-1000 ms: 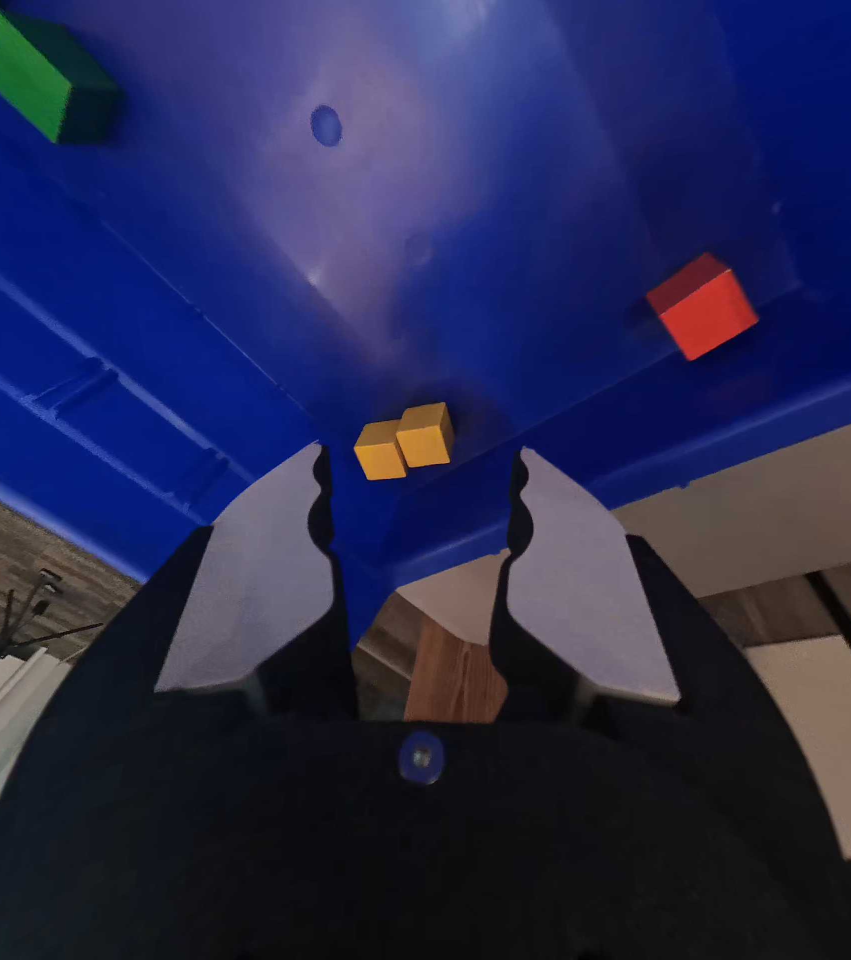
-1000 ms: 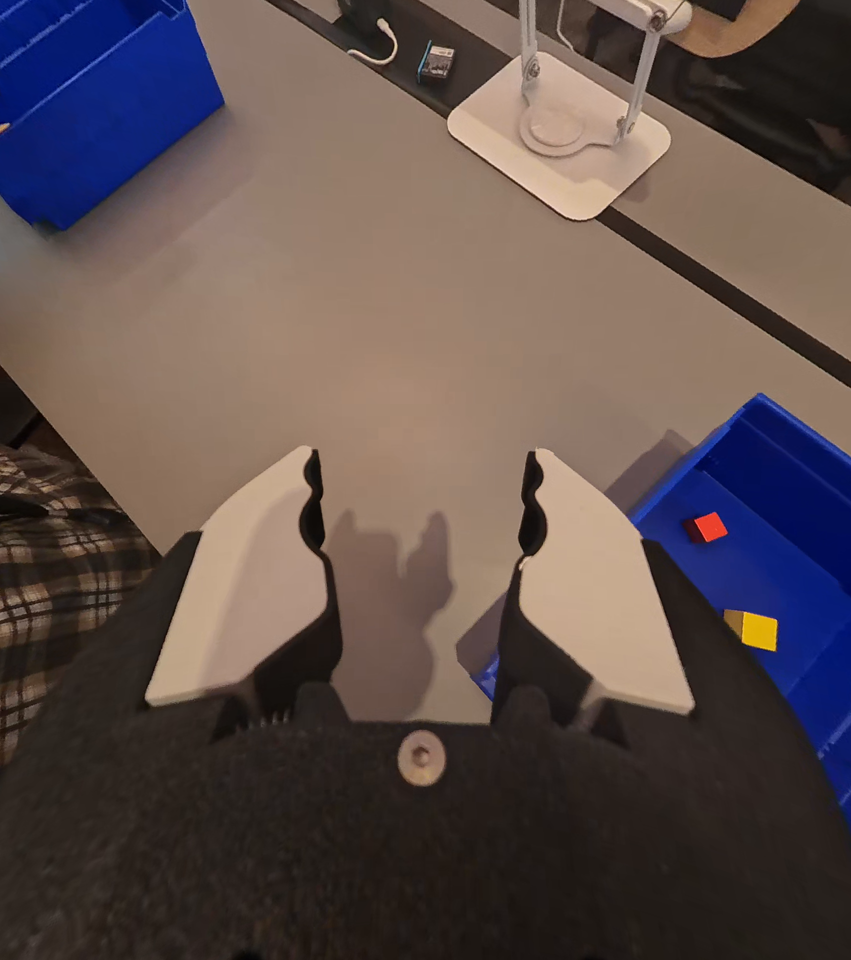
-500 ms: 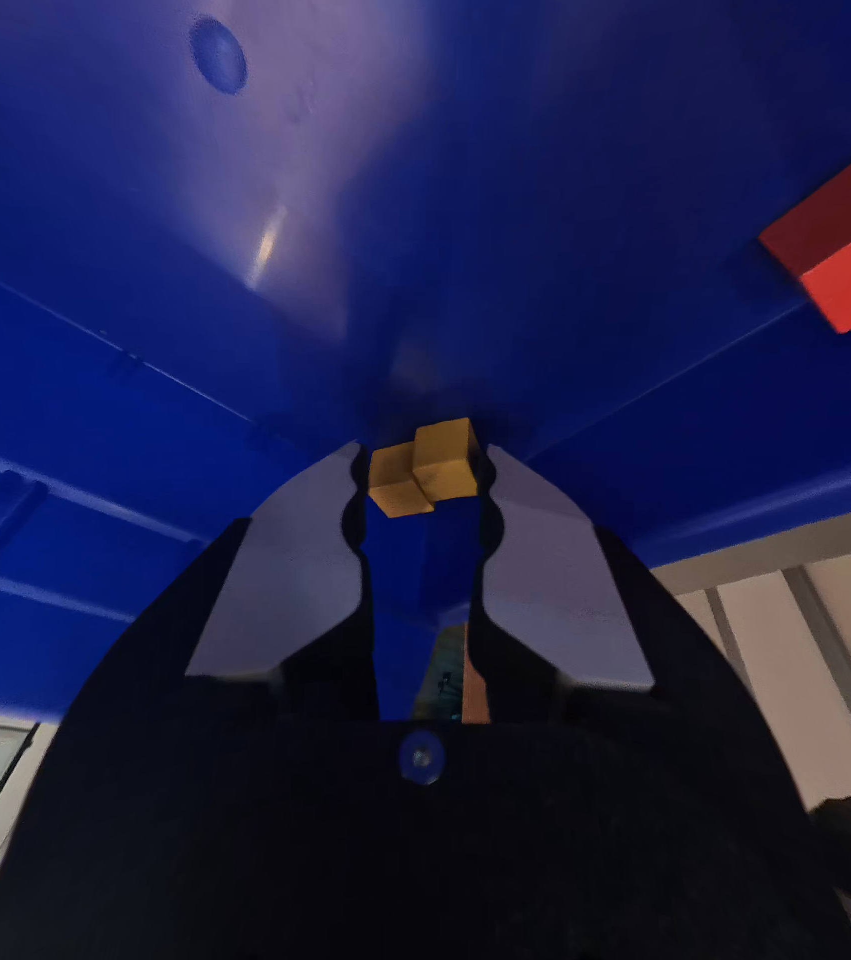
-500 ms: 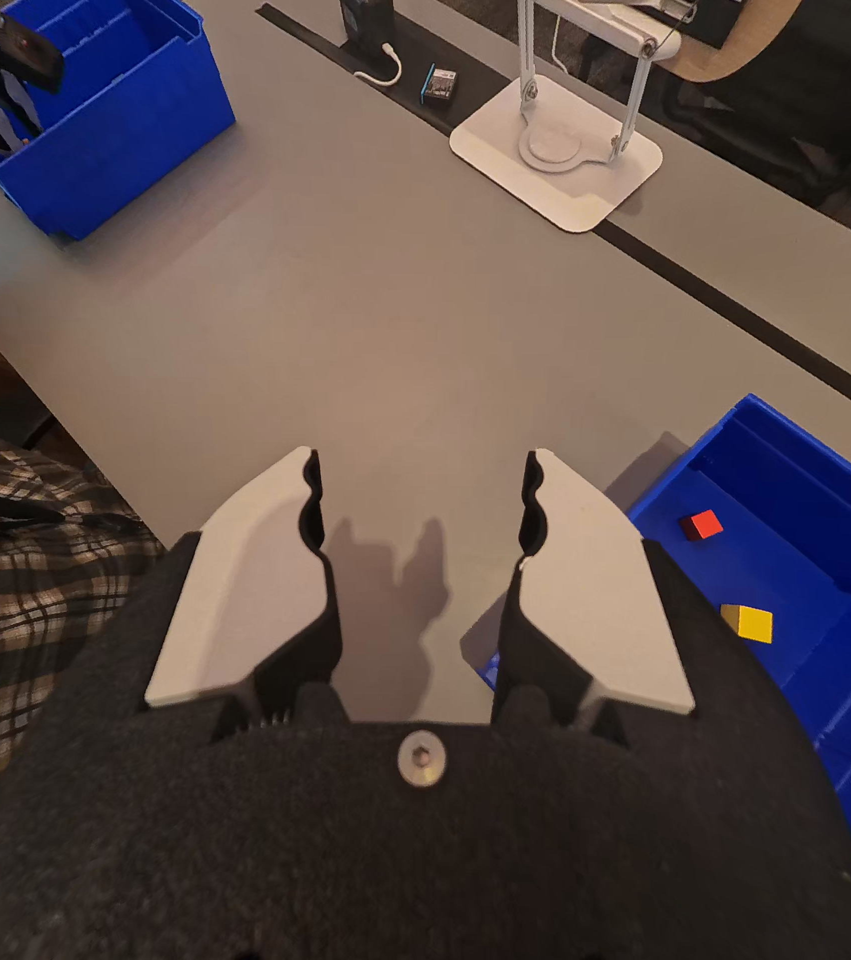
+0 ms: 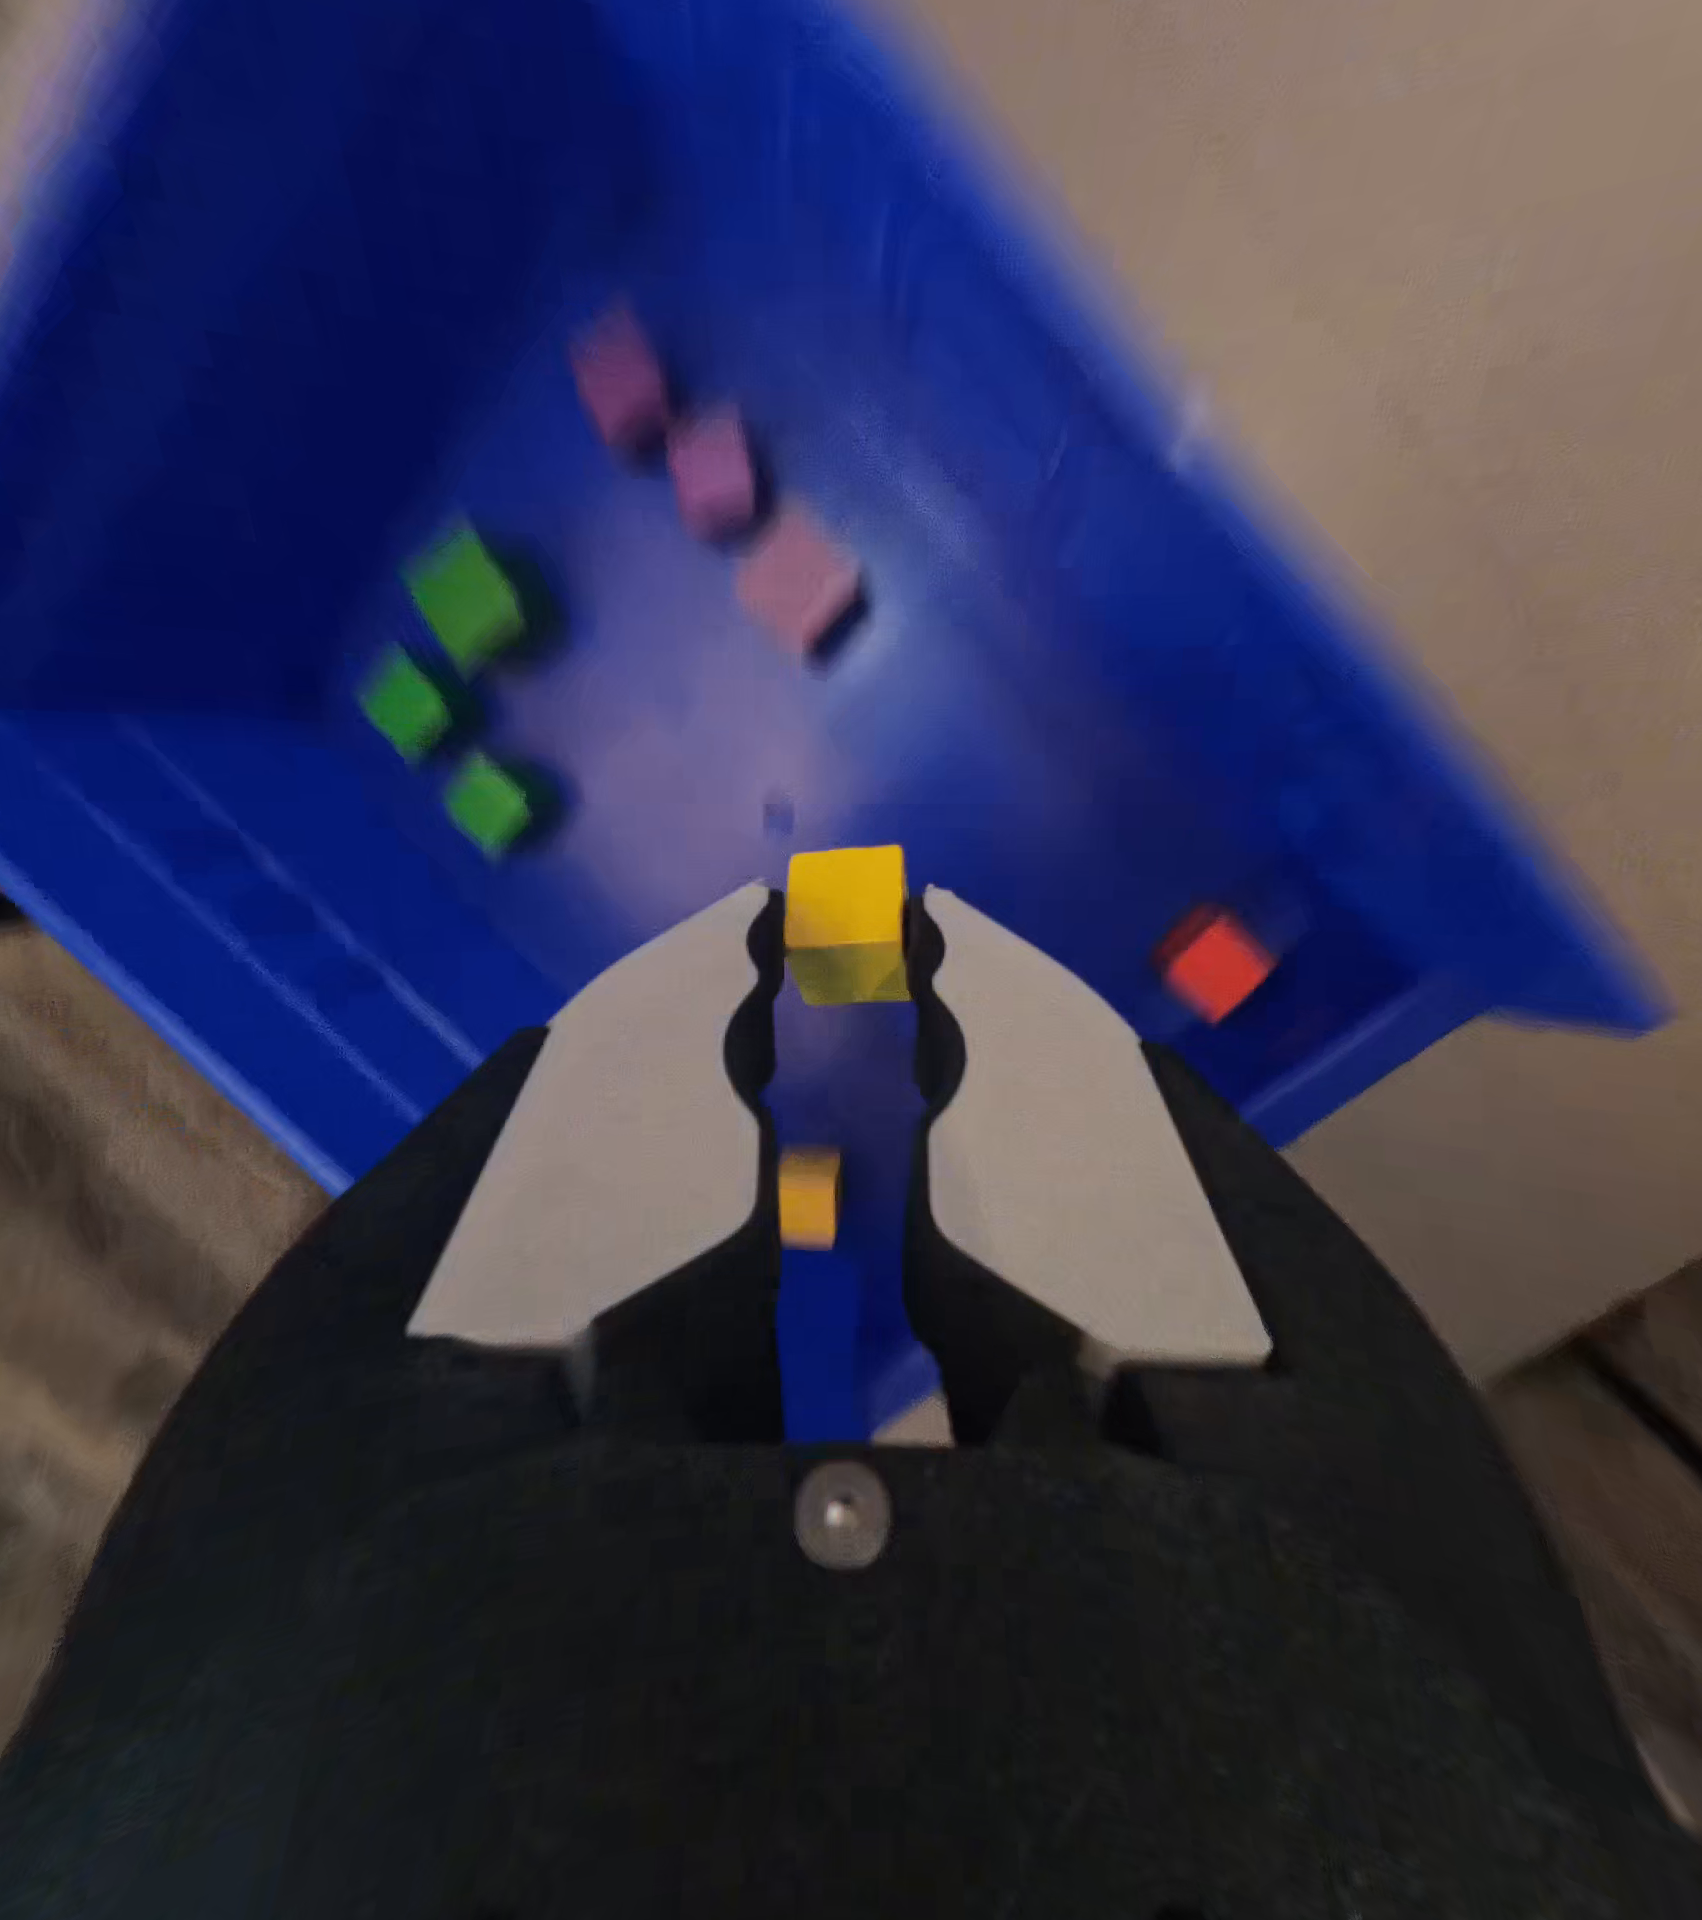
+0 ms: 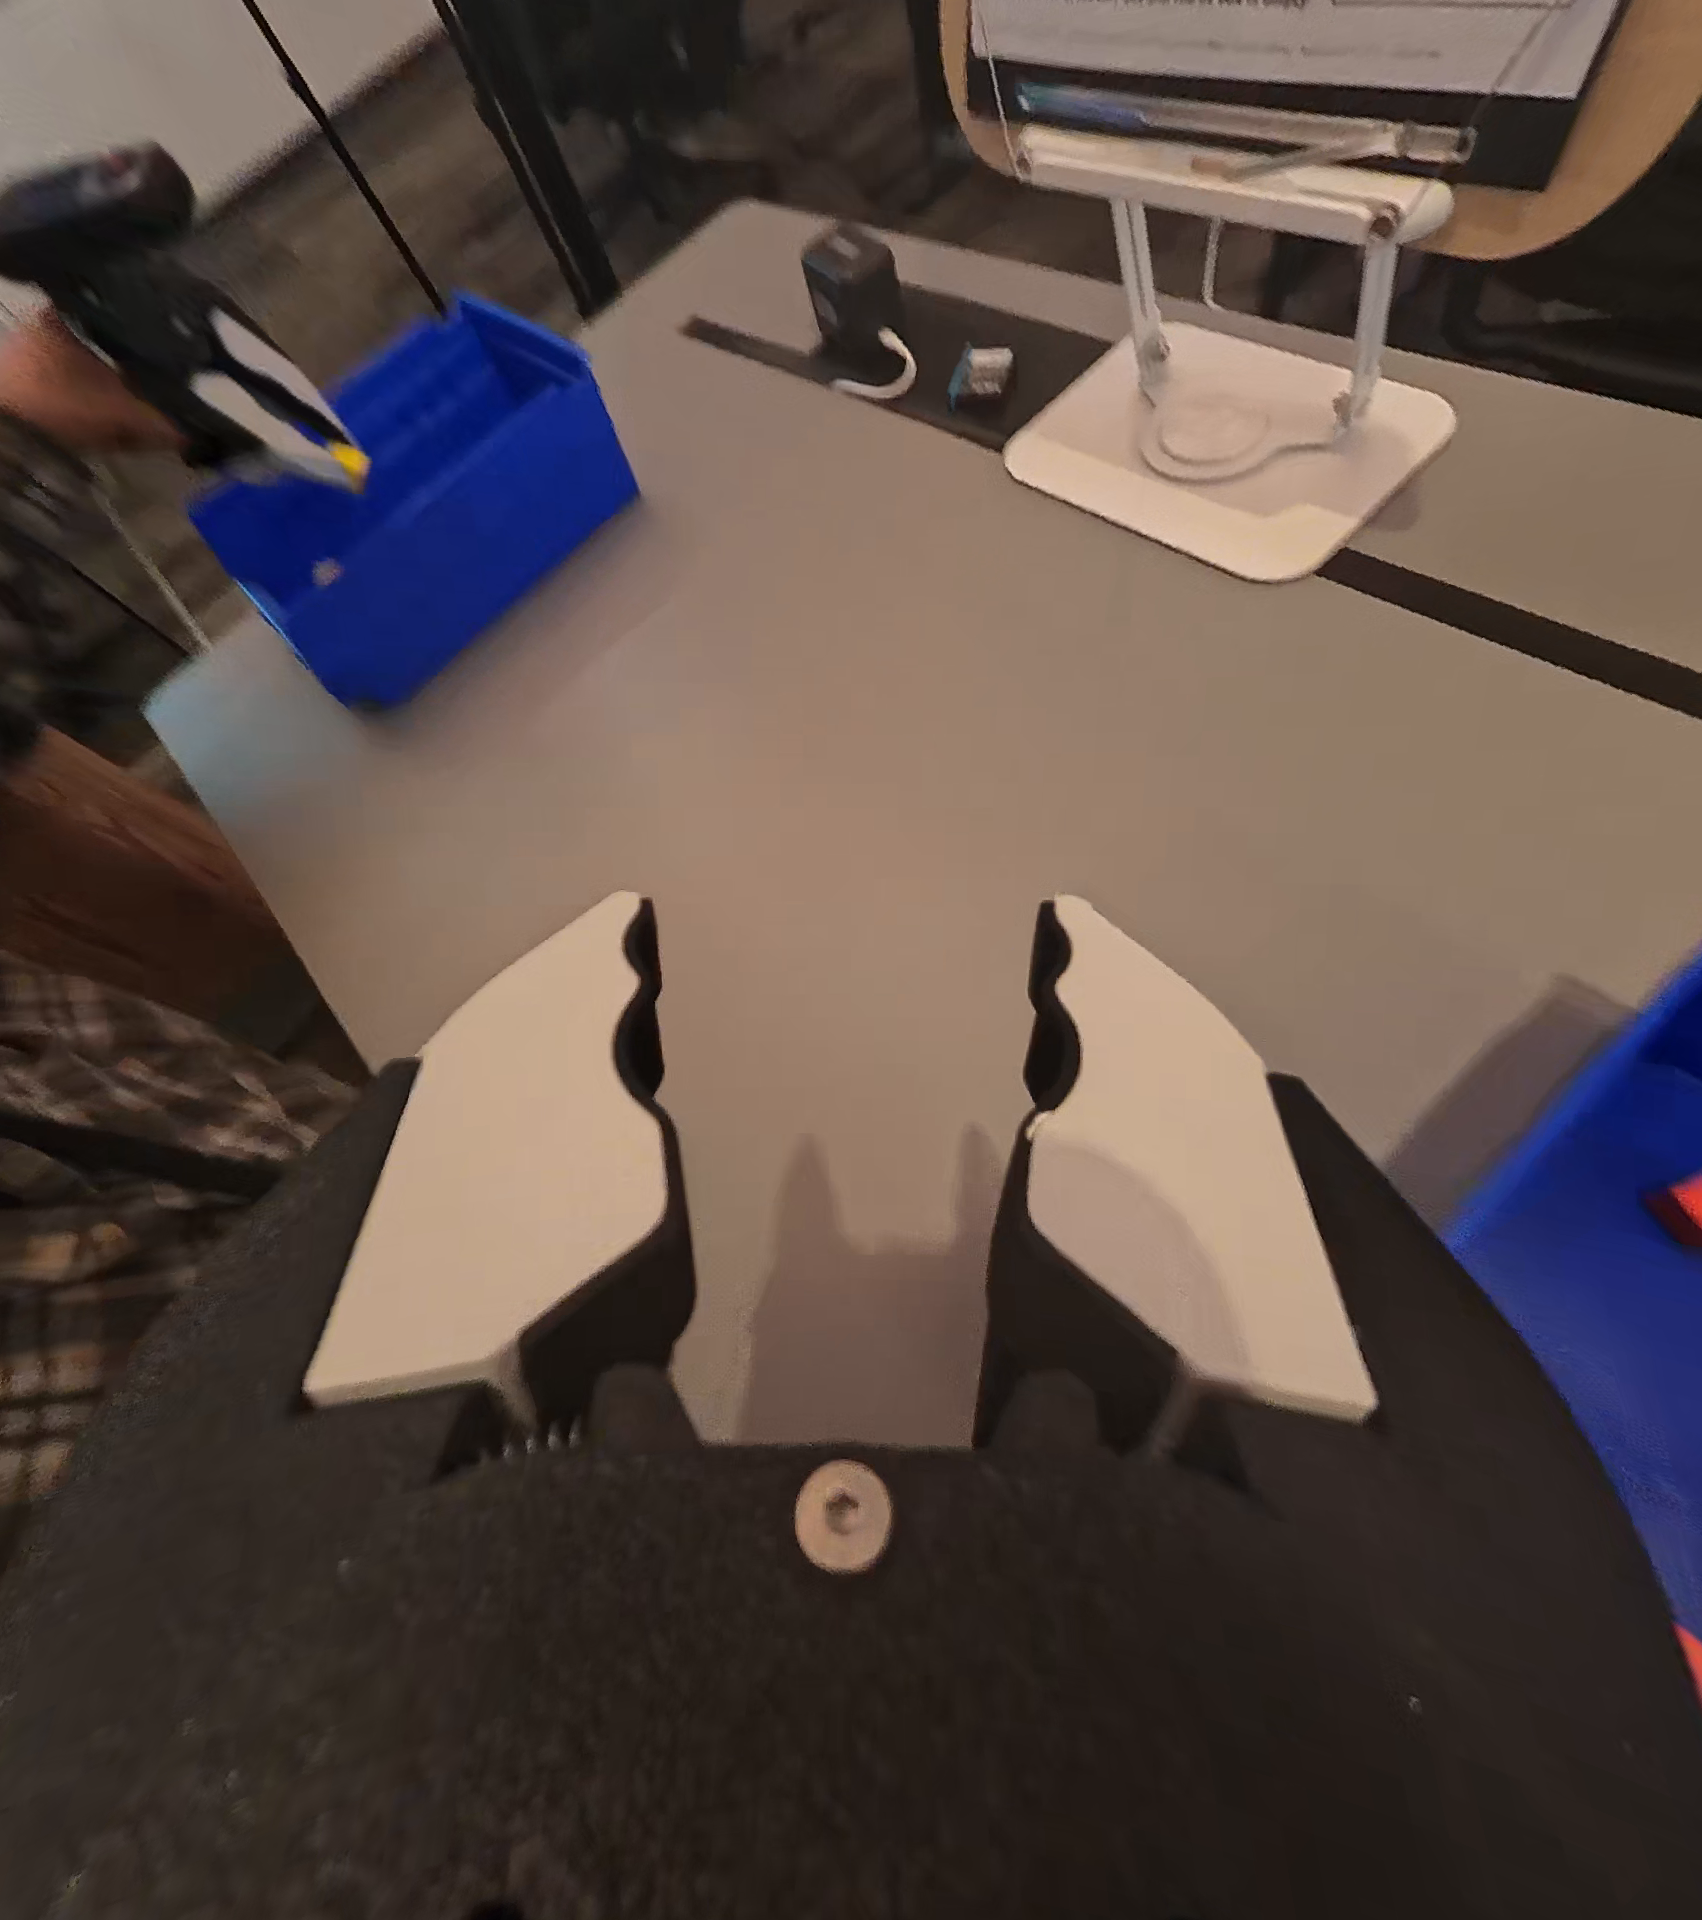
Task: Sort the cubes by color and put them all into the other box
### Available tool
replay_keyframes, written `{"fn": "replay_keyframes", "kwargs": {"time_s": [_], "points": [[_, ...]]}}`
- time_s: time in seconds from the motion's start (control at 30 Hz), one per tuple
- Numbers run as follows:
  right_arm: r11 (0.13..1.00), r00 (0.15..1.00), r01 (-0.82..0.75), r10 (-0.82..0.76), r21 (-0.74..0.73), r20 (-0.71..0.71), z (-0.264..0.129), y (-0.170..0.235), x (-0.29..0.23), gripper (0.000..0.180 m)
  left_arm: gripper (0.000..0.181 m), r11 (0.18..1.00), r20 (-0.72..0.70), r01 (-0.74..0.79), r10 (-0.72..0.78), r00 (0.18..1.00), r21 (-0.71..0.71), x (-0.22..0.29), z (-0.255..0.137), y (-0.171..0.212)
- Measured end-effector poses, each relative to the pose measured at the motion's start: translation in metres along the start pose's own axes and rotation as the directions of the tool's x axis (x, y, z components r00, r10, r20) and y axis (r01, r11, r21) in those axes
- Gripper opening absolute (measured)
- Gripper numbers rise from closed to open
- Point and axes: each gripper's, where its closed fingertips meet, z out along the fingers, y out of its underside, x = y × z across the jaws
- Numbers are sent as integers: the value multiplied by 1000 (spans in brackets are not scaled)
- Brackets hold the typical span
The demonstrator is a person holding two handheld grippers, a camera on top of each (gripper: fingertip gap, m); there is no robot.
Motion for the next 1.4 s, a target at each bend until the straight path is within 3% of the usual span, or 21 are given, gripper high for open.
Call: {"fn": "replay_keyframes", "kwargs": {"time_s": [0.07,0.17,0.27,0.37,0.5,0.7,0.8,0.9,1.03,1.1,1.17,1.23,1.27,1.4], "points": [[993,992,-96,90,70,86,18,-10,-6,67,22,973,15,-44,42,999,226,20,-23,-59],[952,920,-277,225,129,319,54,-32,-27,67,22,842,64,-190,183,981,504,79,-57,-150],[882,707,-468,331,62,626,89,-53,-68,68,22,648,96,-290,318,943,704,158,-83,-225],[840,483,-531,406,-109,776,118,-56,-108,69,22,488,107,-329,427,898,808,229,-89,-274],[821,395,-517,479,-241,784,142,-45,-131,65,22,392,86,-347,549,831,852,296,-76,-305],[813,406,-495,528,-307,746,144,-27,-130,50,22,334,92,-367,618,780,868,335,-63,-321],[801,379,-498,545,-332,748,135,-21,-128,24,22,316,110,-383,629,769,868,345,-61,-329],[798,403,-505,556,-330,727,121,-15,-118,22,22,328,92,-371,629,772,869,357,-61,-335],[815,596,-540,547,-211,588,86,-9,-45,23,66,411,-8,-279,572,820,868,354,-62,-329],[858,801,-502,509,-110,314,64,7,38,22,78,473,-87,-221,547,833,853,348,-61,-315],[903,910,-415,409,-112,-73,31,37,131,22,78,516,-122,-191,513,850,835,338,-59,-298],[895,880,-412,343,-172,-328,1,70,199,23,76,570,-149,-176,477,866,802,327,-53,-283],[879,859,-431,331,-204,-389,-6,87,220,23,76,593,-163,-176,473,866,786,325,-50,-275],[822,840,-462,285,-334,-461,5,141,252,23,74,637,-133,-204,440,888,744,313,-44,-254]]}}
